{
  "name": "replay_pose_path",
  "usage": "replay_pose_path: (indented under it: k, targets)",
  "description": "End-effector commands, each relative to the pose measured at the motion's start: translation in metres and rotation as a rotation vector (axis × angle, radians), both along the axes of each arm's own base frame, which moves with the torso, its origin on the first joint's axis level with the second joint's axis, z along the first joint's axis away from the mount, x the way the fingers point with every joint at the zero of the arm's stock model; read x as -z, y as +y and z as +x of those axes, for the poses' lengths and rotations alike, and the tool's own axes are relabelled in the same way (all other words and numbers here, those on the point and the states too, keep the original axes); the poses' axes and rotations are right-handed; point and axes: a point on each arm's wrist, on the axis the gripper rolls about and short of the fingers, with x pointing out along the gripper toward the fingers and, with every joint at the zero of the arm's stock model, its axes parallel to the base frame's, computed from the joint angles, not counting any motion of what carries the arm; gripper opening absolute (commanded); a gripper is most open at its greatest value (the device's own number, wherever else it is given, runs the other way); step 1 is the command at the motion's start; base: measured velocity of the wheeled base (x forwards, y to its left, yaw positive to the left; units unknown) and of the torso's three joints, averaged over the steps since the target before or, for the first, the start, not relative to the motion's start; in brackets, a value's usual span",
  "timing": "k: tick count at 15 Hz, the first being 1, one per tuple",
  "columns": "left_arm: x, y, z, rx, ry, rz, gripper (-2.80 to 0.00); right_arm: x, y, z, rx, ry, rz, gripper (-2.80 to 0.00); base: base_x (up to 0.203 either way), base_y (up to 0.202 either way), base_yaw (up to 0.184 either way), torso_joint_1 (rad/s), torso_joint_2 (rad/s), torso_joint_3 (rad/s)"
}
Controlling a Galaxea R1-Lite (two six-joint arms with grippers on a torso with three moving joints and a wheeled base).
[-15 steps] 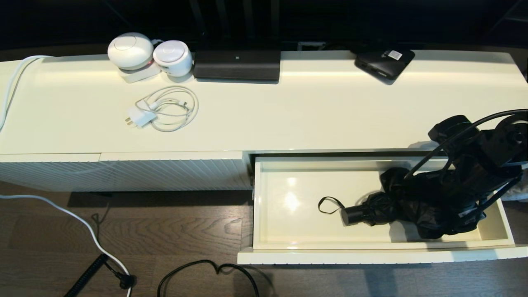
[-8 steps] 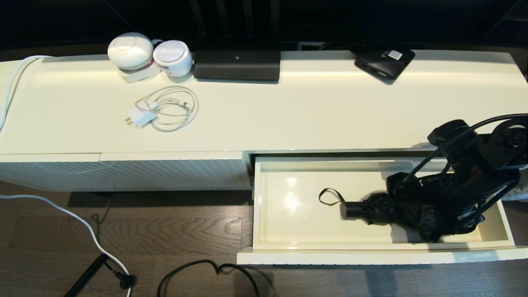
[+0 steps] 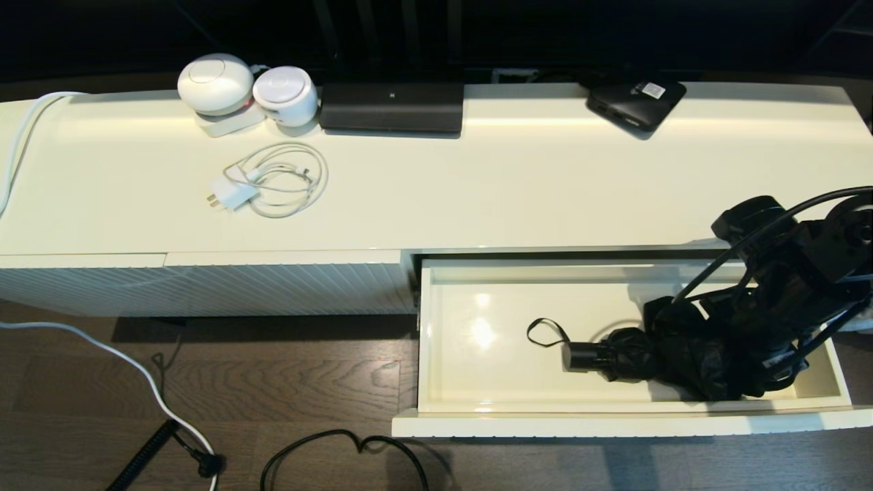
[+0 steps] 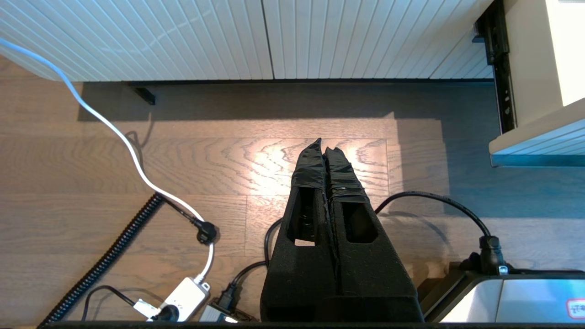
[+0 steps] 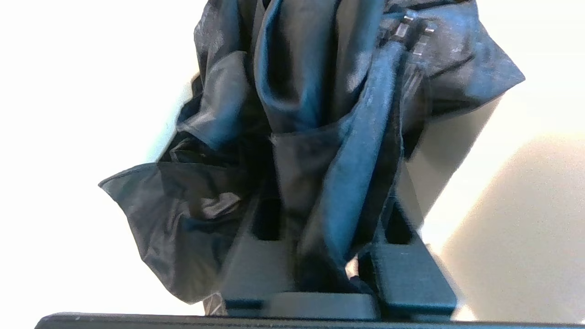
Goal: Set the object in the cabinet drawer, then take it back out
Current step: Take the umbrella out of the drawer and put it on the table
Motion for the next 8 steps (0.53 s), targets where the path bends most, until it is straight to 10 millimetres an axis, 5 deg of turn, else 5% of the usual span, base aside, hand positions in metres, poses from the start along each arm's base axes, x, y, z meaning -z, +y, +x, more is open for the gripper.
replay_pose_path:
  k: [1,8]
  targets:
    - [0.000,0.000,0.000,0.000,-0.003,0.000,-2.80,-0.006,0.001,-0.010,-0.001,-0.010,0.003,-2.80,0.000,0.000,0.000,0.000,0.00,0.000]
    - [0.000,0.000,0.000,0.000,-0.001,0.000,-2.80,-0.021,0.008,-0.038,-0.030,0.025,-0.007,-2.80,0.000,0.000,0.000,0.000,0.00,0.000]
